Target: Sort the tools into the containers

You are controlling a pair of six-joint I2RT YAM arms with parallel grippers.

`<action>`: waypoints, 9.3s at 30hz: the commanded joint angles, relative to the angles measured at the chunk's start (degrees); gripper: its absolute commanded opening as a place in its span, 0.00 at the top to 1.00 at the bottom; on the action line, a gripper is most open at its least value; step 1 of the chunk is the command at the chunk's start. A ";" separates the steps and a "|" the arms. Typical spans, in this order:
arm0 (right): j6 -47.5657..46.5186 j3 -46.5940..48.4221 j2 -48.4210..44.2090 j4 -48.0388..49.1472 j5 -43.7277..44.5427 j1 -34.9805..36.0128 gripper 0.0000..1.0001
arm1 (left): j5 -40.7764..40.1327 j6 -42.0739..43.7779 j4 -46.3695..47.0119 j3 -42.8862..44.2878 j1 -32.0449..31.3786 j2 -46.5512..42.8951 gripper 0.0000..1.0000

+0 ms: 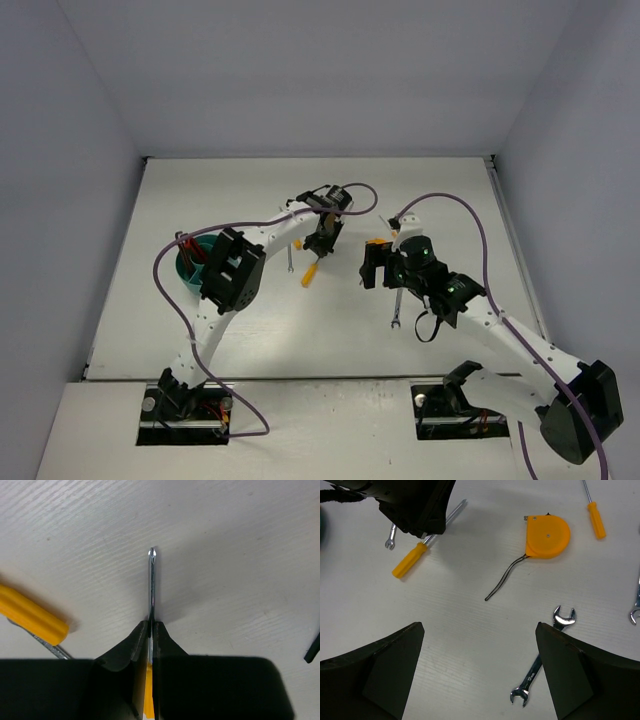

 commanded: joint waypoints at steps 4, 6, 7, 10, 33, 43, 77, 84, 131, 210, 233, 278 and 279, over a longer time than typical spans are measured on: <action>0.59 0.42 -3.16 1.87 0.49 -0.38 0.08 | -10.33 -0.01 1.80 4.32 0.46 -15.77 1.00; 0.51 0.69 -3.45 1.87 0.25 -0.38 0.08 | -12.54 0.32 4.00 3.30 1.06 -20.82 1.00; 0.37 0.70 -3.53 1.87 0.03 -0.38 0.09 | -13.32 0.26 5.88 1.74 1.71 -24.18 1.00; 0.47 0.51 -3.60 1.87 -0.38 -0.38 0.08 | -16.28 -0.14 12.46 -4.28 4.61 -33.10 1.00; -1.13 -1.47 -4.25 2.22 -3.07 -0.38 0.08 | 4.71 11.95 50.77 -47.42 34.14 -55.03 1.00; -1.47 -1.55 -4.57 2.31 -3.02 -0.38 0.08 | 9.83 21.32 53.03 -51.23 34.05 -50.27 1.00; -1.43 -2.07 -5.62 2.40 -2.05 -0.38 0.08 | 9.69 29.76 47.56 -61.19 33.78 -62.40 0.73; -1.38 -1.93 -5.73 2.40 -1.91 -0.43 0.08 | 0.18 13.74 37.04 -46.75 25.96 -58.94 0.47; -0.20 -3.08 -4.63 2.05 -6.12 -0.38 0.07 | -12.43 -25.17 5.27 9.30 14.53 5.32 0.86; -0.27 -3.78 -4.27 2.13 -6.37 -0.38 0.07 | 40.22 39.20 64.08 -56.36 41.86 -51.29 1.00; -0.38 -3.64 -3.48 2.13 -6.23 -0.38 0.07 | 36.76 31.22 79.85 -66.78 44.91 -50.53 0.96; -0.66 9.15 14.80 1.87 -5.03 -12.76 0.14 | 12.28 1.48 36.18 -50.10 45.27 -75.64 0.30; -0.99 10.82 16.92 1.87 -5.32 -13.89 0.17 | 11.82 0.98 31.42 -49.40 45.16 -75.97 0.30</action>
